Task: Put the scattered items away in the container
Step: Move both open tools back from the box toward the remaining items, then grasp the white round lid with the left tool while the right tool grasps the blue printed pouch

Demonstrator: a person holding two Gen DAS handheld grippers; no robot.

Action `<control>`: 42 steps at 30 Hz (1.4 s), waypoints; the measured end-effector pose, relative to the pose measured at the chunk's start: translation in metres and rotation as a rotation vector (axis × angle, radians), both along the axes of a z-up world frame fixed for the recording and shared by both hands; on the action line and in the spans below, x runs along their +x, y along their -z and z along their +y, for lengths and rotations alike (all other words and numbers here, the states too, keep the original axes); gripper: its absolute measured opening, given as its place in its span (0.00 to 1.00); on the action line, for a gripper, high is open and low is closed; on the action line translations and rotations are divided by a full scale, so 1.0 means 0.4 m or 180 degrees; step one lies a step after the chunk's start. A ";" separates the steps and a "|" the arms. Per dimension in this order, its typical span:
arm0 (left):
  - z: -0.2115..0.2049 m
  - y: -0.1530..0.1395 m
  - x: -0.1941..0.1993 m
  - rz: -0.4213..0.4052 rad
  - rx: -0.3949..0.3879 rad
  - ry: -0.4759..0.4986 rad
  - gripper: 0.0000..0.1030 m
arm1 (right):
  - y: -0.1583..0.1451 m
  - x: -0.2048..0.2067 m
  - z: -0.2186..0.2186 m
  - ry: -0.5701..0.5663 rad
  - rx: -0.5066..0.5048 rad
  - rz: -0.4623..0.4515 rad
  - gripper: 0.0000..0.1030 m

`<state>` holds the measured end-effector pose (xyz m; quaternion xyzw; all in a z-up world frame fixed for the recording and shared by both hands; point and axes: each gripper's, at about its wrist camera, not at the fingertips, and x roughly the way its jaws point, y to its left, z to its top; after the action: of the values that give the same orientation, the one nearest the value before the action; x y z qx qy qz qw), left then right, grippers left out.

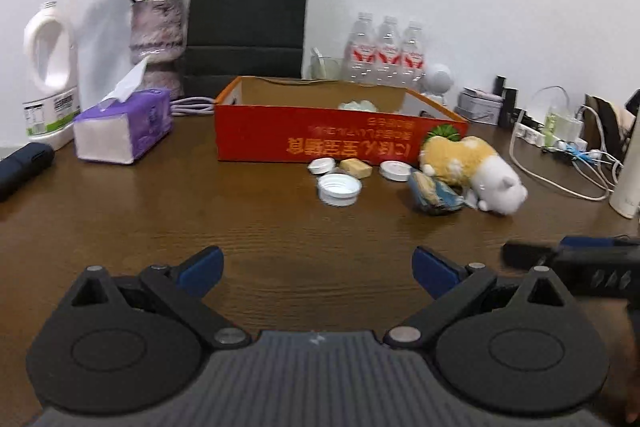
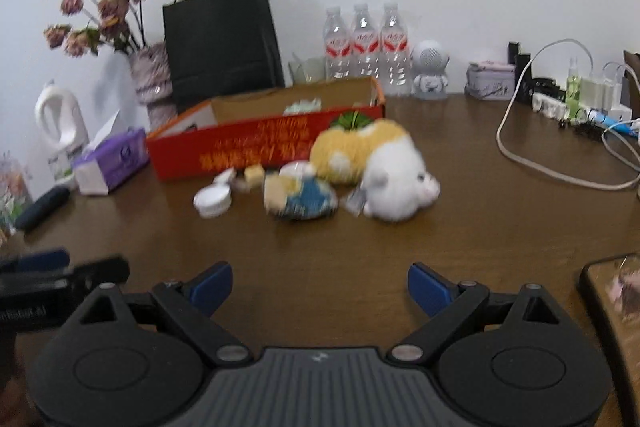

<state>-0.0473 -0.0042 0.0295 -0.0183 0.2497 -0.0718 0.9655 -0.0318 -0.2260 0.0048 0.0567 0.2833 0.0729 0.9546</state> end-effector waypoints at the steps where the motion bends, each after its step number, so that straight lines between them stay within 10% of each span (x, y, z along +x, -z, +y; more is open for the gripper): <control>1: -0.002 -0.002 0.008 0.0004 -0.0010 0.0023 1.00 | 0.003 0.005 0.002 0.0009 -0.0012 0.0032 0.92; 12: -0.044 -0.025 0.268 0.0077 0.0157 0.0422 0.83 | -0.023 0.142 0.025 -0.0098 -0.0229 0.0041 0.91; 19: -0.043 0.016 0.374 0.0418 0.0083 0.0362 0.51 | -0.037 0.243 0.093 -0.0311 -0.0417 -0.0096 0.86; 25: -0.031 0.041 0.398 0.0572 -0.0056 0.0395 0.39 | -0.011 0.302 0.117 -0.0373 -0.0544 0.0072 0.64; 32: -0.046 0.044 0.391 0.0575 -0.0034 0.0512 0.08 | 0.003 0.301 0.115 -0.0416 -0.0513 0.0168 0.12; 42: -0.019 0.000 0.294 0.0320 -0.0176 0.0347 0.06 | -0.042 0.232 0.102 -0.0417 -0.0357 -0.0020 0.07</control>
<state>0.0705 -0.0117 0.0295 -0.0349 0.2964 -0.1300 0.9455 0.0609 -0.1853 0.0218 -0.0158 0.2871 0.1195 0.9503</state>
